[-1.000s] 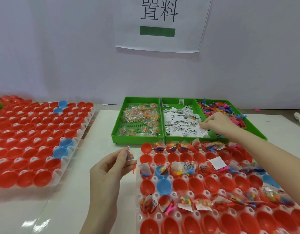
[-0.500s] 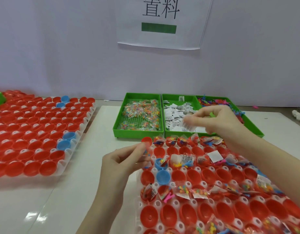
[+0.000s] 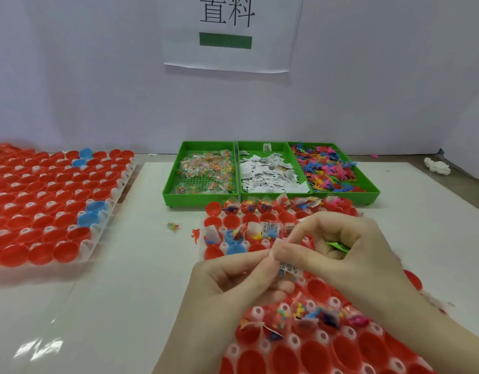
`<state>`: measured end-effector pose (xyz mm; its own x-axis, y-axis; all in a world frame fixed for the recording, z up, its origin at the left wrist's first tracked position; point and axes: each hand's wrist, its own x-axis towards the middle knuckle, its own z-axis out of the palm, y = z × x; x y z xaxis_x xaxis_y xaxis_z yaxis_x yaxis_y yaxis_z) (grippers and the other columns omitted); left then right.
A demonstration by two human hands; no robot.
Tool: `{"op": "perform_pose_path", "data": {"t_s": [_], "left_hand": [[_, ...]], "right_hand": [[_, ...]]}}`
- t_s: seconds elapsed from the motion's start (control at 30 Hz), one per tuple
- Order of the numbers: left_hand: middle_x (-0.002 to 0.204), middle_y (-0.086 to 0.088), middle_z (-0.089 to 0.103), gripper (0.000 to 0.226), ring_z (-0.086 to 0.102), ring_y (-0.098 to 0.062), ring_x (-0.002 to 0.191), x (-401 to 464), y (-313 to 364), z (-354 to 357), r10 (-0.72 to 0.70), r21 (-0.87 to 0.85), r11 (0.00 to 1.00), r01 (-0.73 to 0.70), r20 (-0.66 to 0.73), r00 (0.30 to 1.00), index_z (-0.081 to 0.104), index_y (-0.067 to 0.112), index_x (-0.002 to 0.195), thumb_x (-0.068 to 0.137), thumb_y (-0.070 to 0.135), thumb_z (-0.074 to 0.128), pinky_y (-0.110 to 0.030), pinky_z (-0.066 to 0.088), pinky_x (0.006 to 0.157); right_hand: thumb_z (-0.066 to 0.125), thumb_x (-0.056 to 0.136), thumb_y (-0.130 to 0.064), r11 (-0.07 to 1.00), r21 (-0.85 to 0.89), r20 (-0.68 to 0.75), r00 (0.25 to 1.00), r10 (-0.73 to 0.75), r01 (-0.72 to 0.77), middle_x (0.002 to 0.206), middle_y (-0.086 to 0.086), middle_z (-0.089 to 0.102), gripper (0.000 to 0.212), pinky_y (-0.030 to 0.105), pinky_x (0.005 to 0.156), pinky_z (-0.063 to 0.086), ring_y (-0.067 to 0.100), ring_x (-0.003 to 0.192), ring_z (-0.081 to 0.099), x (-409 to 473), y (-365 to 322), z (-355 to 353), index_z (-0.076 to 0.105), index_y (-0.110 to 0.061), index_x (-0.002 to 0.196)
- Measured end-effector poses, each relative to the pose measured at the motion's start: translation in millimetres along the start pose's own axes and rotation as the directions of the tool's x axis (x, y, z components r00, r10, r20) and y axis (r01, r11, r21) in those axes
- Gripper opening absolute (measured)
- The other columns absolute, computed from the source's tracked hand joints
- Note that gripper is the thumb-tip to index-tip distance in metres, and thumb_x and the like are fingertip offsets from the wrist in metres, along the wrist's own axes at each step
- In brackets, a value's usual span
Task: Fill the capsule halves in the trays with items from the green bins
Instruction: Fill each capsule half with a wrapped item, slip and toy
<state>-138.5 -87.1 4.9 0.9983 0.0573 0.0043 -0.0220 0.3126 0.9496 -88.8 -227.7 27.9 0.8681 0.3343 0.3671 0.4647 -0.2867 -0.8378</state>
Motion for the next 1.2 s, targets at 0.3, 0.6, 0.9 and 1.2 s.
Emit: {"op": "perform_pose_path", "data": {"t_s": [0.3, 0.6, 0.9, 1.2], "left_hand": [[0.056, -0.012, 0.068, 0.011, 0.067, -0.015, 0.050, -28.1, -0.6, 15.7, 0.061, 0.028, 0.998, -0.056, -0.240, 0.969, 0.074, 0.027, 0.051, 0.052, 0.021, 0.064, -0.014, 0.050, 0.047], [0.057, -0.009, 0.069, 0.027, 0.068, -0.013, 0.053, -44.0, -7.1, 24.9, 0.138, 0.121, 0.987, -0.108, -0.281, 0.950, 0.075, 0.031, 0.062, 0.072, 0.006, 0.067, -0.013, 0.050, 0.049], [0.063, -0.005, 0.071, 0.016, 0.070, -0.015, 0.058, -53.1, -9.4, 25.7, 0.135, 0.011, 0.991, -0.136, -0.191, 0.972, 0.075, 0.033, 0.060, 0.056, 0.024, 0.088, -0.015, 0.052, 0.051], [0.076, -0.008, 0.074, 0.019, 0.071, -0.016, 0.071, -58.0, -7.9, 0.3, 0.109, 0.059, 0.993, -0.107, -0.024, 0.994, 0.078, 0.022, 0.076, 0.059, 0.012, 0.074, -0.017, 0.053, 0.058]], "right_hand": [[0.046, 0.057, -0.047, 0.898, 0.292, 0.295, 0.924, 0.242, -0.328, 0.050, -0.005, 0.026, 0.043, 0.026, 0.053, 0.013, 0.015, 0.054, 0.013, -34.9, -32.1, -14.9, 0.068, -0.020, 0.081], [0.083, 0.056, -0.005, 0.925, 0.360, 0.026, 0.993, 0.118, -0.119, 0.068, -0.010, 0.067, 0.066, 0.009, 0.065, 0.049, 0.002, 0.068, 0.065, -61.2, -21.1, -2.0, 0.064, -0.046, 0.104], [0.070, 0.045, -0.027, 0.872, 0.480, -0.183, 0.960, 0.210, -0.100, 0.071, -0.005, 0.071, 0.023, 0.014, 0.053, 0.052, 0.011, 0.055, 0.067, -71.3, -23.7, 8.2, 0.076, -0.029, 0.067], [0.069, 0.054, -0.027, 0.904, 0.393, -0.041, 0.978, 0.202, -0.170, 0.067, -0.006, 0.072, 0.019, 0.011, 0.055, 0.050, 0.005, 0.061, 0.068, -68.5, -21.5, 14.2, 0.075, -0.028, 0.072]]}}
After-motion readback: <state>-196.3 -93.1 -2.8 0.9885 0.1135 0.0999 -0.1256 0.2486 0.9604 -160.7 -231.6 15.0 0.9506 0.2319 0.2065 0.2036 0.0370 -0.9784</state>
